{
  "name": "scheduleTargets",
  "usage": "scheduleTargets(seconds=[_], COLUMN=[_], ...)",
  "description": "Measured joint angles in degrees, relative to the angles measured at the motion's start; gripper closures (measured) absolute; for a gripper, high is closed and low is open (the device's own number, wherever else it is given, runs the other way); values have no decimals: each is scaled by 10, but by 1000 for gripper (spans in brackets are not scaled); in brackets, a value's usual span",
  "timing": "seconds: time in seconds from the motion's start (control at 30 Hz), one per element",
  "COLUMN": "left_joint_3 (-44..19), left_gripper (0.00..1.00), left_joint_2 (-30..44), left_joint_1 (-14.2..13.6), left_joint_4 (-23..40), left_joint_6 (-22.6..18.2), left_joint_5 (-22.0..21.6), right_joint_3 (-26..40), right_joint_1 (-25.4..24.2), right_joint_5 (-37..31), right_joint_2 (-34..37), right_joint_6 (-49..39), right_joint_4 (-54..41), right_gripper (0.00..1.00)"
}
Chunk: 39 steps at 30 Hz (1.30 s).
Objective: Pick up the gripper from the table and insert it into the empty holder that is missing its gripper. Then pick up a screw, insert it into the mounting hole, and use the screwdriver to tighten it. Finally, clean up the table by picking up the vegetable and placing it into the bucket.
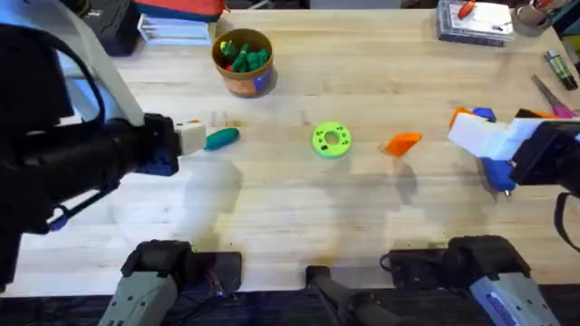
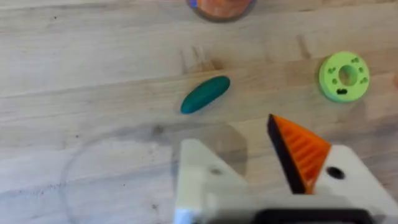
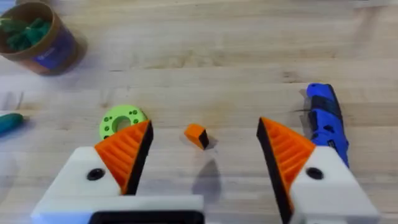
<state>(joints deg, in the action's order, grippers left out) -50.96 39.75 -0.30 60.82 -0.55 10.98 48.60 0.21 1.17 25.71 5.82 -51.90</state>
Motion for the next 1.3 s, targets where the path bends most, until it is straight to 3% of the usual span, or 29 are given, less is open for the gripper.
scheduleTargets(seconds=[0.07,0.1,0.13,0.3,0.63,0.73,0.83,0.97,1.17,1.3], left_joint_3=[0,0,0,-1,-3,-3,9,81,264,355], left_gripper=[428,45,24,15,15,15,15,14,15,15], left_joint_2=[-1,0,-1,-1,-1,-1,-10,-68,-222,-305], left_joint_1=[0,0,0,0,0,0,-5,-11,-17,-21], left_joint_4=[-24,-83,-106,-238,-146,-155,-217,-343,-528,-589], left_joint_6=[-1,0,0,-1,0,1,2,2,4,22], left_joint_5=[15,71,92,180,211,213,215,220,259,275], right_joint_3=[0,0,0,0,0,0,0,0,0,0], right_joint_1=[0,0,0,0,0,0,0,0,0,0], right_joint_5=[0,0,0,2,2,2,2,2,2,2], right_joint_2=[0,0,0,0,0,0,0,0,0,0], right_joint_6=[0,0,0,0,0,0,0,0,1,2], right_joint_4=[-10,-16,-16,-17,-17,-17,-17,-17,-17,-17], right_gripper=[7,7,7,7,7,7,7,7,8,7])
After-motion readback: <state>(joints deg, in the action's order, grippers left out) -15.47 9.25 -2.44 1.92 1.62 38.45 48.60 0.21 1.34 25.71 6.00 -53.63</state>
